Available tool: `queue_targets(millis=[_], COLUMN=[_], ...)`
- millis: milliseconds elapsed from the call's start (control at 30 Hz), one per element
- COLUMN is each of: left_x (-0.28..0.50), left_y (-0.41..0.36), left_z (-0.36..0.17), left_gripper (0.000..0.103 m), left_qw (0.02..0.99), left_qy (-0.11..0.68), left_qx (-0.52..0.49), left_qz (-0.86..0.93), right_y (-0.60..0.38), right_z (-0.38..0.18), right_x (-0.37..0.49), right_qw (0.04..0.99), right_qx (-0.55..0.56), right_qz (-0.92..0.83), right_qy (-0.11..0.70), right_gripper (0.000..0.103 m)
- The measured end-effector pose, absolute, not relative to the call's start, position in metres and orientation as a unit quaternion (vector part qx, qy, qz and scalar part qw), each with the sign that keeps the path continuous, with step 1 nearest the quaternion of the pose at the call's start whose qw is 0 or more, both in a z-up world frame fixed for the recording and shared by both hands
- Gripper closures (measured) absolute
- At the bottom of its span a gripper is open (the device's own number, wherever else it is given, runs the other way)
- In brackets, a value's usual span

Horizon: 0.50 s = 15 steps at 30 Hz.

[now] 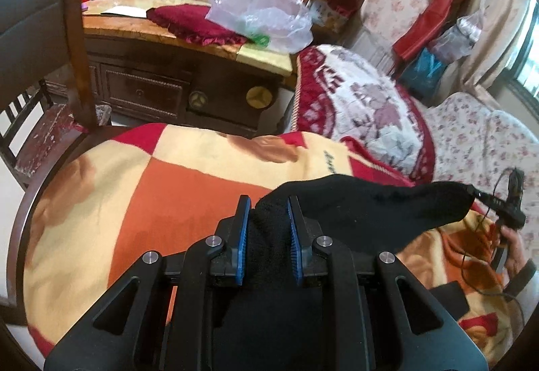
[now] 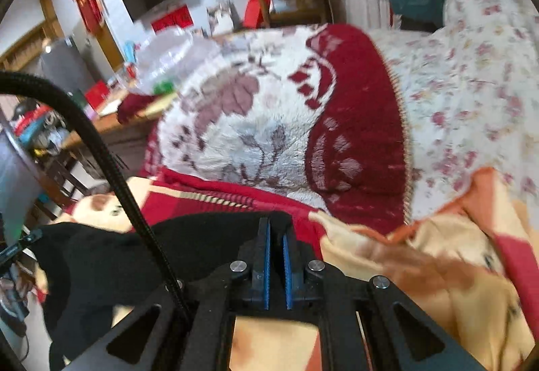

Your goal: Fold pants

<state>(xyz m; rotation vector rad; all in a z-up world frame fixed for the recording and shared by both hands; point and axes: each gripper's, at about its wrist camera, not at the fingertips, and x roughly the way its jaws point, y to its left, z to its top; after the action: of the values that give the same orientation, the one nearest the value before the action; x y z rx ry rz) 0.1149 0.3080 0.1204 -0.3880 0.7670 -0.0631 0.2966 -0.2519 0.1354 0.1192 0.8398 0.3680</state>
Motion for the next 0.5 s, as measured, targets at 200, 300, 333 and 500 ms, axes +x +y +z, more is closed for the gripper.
queue_targets(millis=[200,300,333,500], left_x=[0.057,0.033,0.025,-0.011], left_y=[0.314,0.316,0.316,0.316], left_z=[0.121,0.109,0.101,0.066], left_gripper=[0.084,0.084,0.084,0.084], left_qw=[0.909,0.903,0.9,0.887], left_qy=[0.361,0.368,0.375,0.402], left_qx=[-0.206,-0.217,-0.218,-0.227], left_qz=[-0.044,-0.046,-0.046,-0.031], right_y=[-0.293,-0.302,-0.303,-0.296], right_z=[0.148,0.132,0.125,0.077], right_x=[0.202,0.148,0.134,0.081], right_qw=[0.902,0.891,0.886,0.846], right_qx=[0.113,0.106,0.1,0.056], right_qz=[0.179,0.178,0.176,0.169], right_qy=[0.377,0.404,0.418,0.503], right_gripper=[0.097,0.097,0.097,0.097])
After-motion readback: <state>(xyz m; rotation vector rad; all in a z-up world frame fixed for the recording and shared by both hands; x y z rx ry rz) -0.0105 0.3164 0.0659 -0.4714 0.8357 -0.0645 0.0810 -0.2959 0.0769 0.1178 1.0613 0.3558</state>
